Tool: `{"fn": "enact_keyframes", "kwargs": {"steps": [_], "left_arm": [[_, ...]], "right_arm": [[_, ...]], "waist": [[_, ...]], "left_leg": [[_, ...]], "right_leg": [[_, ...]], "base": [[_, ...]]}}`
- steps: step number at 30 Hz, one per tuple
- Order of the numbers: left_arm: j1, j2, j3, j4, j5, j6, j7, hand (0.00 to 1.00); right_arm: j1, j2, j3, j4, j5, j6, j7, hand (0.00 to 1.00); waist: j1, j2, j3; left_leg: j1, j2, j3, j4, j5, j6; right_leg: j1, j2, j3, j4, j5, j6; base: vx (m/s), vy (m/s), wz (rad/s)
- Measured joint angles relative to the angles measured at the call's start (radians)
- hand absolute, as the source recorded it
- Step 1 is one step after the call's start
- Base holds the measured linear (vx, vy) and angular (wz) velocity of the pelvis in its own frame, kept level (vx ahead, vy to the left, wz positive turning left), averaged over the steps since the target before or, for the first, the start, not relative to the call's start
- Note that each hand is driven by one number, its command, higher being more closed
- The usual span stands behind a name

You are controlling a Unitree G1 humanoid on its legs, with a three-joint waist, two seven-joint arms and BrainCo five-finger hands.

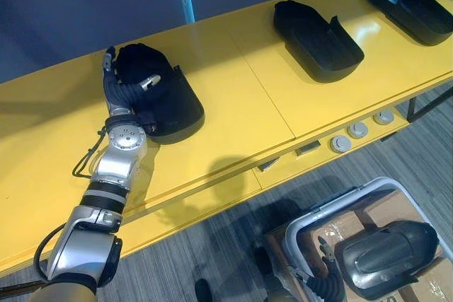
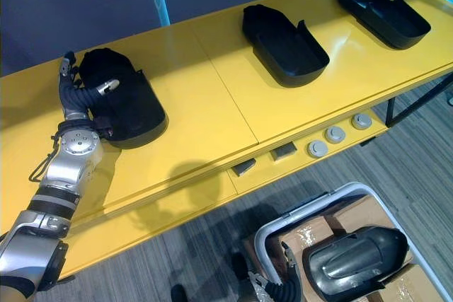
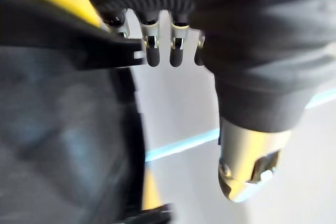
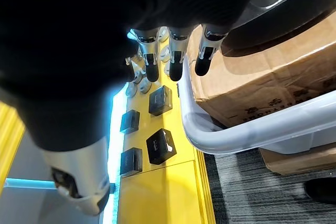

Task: Walk over and take plastic housings, then place them on the shelf

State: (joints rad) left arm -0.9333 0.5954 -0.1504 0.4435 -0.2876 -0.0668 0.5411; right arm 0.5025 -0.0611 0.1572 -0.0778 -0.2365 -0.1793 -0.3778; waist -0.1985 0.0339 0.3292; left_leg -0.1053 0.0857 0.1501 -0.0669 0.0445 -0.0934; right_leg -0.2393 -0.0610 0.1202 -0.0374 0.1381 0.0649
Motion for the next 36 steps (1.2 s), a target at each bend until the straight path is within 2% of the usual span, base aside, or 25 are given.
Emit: {"fn": "enact_keyframes", "kwargs": {"steps": [2,5,7,8,9,11,13,16,19,23,27,33,36], "left_arm": [[0.003,-0.002,0.0,-0.07,0.041,0.0,0.007,0.0],[0.077,-0.042,0.019,-0.303,0.165,-0.014,0.051,0.0],[0.177,-0.131,0.035,-0.453,0.258,-0.037,0.069,0.0],[0.28,-0.225,0.032,-0.545,0.313,-0.049,0.073,0.0],[0.329,-0.26,0.023,-0.572,0.323,-0.052,0.073,1.0],[0.505,-0.368,-0.049,-0.631,0.34,-0.06,0.054,1.0],[0.611,-0.414,-0.118,-0.64,0.339,-0.061,0.023,1.0],[0.74,-0.454,-0.2,-0.642,0.33,-0.062,-0.047,1.0],[0.813,-0.482,-0.221,-0.639,0.291,-0.064,-0.102,1.0],[0.82,-0.485,-0.206,-0.596,0.288,-0.063,-0.131,1.0],[0.803,-0.487,-0.144,-0.534,0.289,-0.057,-0.132,1.0],[0.645,-0.471,-0.049,-0.385,0.289,-0.03,-0.073,1.0],[0.545,-0.444,-0.019,-0.325,0.286,-0.026,-0.043,1.0]], "right_arm": [[-0.003,0.0,-0.001,0.022,0.0,-0.004,0.006,0.0],[-0.007,0.0,-0.004,0.025,0.0,-0.014,0.008,0.0],[-0.009,0.005,-0.02,0.026,0.0,-0.028,0.009,0.0],[-0.009,0.02,-0.041,0.026,-0.001,-0.035,0.009,0.0],[-0.009,0.026,-0.045,0.026,-0.001,-0.036,0.009,0.0],[-0.007,0.037,-0.07,0.026,-0.001,-0.037,0.009,0.0],[-0.008,0.037,-0.081,0.026,-0.001,-0.037,0.009,0.0],[-0.006,0.037,-0.088,0.026,-0.004,-0.037,0.015,0.0],[-0.008,0.036,-0.108,0.026,-0.005,-0.037,0.016,0.0],[-0.008,0.033,-0.125,0.026,-0.005,-0.037,0.015,0.0],[-0.008,0.03,-0.126,0.03,-0.005,-0.036,0.015,0.0],[-0.022,0.02,-0.124,0.071,-0.005,-0.03,0.015,0.0],[-0.039,0.02,-0.122,0.078,-0.004,-0.03,0.015,0.0]], "waist": [[0.0,0.0,0.0],[-0.001,0.002,-0.011],[0.0,0.005,-0.028],[-0.001,0.007,-0.038],[-0.003,0.01,-0.046],[-0.002,0.024,-0.084],[0.008,0.037,-0.107],[0.018,0.054,-0.133],[0.019,0.062,-0.152],[0.019,0.062,-0.166],[0.018,0.061,-0.168],[0.018,0.055,-0.161],[0.015,0.043,-0.15]], "left_leg": [[0.009,0.0,-0.008,0.0,0.0,0.0],[0.022,0.0,-0.017,-0.001,0.0,0.0],[0.029,-0.005,-0.022,-0.004,0.0,0.0],[0.046,-0.005,-0.031,-0.007,0.0,0.0],[0.051,-0.005,-0.035,-0.01,0.0,0.0],[0.06,-0.005,-0.043,-0.019,0.001,0.0],[0.062,-0.006,-0.045,-0.019,0.001,0.0],[0.072,-0.006,-0.044,-0.023,0.001,0.0],[0.072,-0.004,-0.042,-0.023,0.0,-0.001],[0.055,0.0,-0.031,-0.023,0.001,-0.002],[0.034,0.003,-0.018,-0.02,0.009,-0.006],[0.005,0.005,-0.018,-0.019,0.011,-0.006],[-0.012,0.005,-0.016,-0.019,0.011,-0.006]], "right_leg": [[0.014,0.0,-0.005,0.0,-0.001,-0.001],[0.034,-0.003,-0.02,-0.006,-0.002,-0.001],[0.044,-0.003,-0.027,-0.008,-0.003,-0.001],[0.067,-0.002,-0.035,-0.016,-0.004,0.001],[0.073,-0.003,-0.04,-0.019,-0.005,0.001],[0.084,-0.003,-0.05,-0.02,-0.011,0.004],[0.088,-0.005,-0.052,-0.02,-0.012,0.004],[0.102,-0.005,-0.052,-0.02,-0.014,0.006],[0.101,-0.005,-0.052,-0.021,-0.017,0.011],[0.078,-0.003,-0.051,-0.021,-0.018,0.014],[0.052,0.001,-0.045,-0.02,-0.005,0.004],[0.023,-0.002,-0.045,-0.02,0.0,0.001],[0.007,-0.003,-0.042,-0.021,0.002,0.002]], "base": [[0.02,0.051,0.1],[0.03,0.049,0.1],[0.04,0.041,0.09],[0.04,0.034,0.13],[0.04,0.029,0.15],[0.03,0.023,0.13],[0.01,0.013,0.04],[0.0,0.0,0.0],[0.0,0.0,0.0],[0.0,0.001,-0.01],[0.02,0.014,-0.05],[0.05,0.039,0.0],[0.03,0.045,-0.02]]}}
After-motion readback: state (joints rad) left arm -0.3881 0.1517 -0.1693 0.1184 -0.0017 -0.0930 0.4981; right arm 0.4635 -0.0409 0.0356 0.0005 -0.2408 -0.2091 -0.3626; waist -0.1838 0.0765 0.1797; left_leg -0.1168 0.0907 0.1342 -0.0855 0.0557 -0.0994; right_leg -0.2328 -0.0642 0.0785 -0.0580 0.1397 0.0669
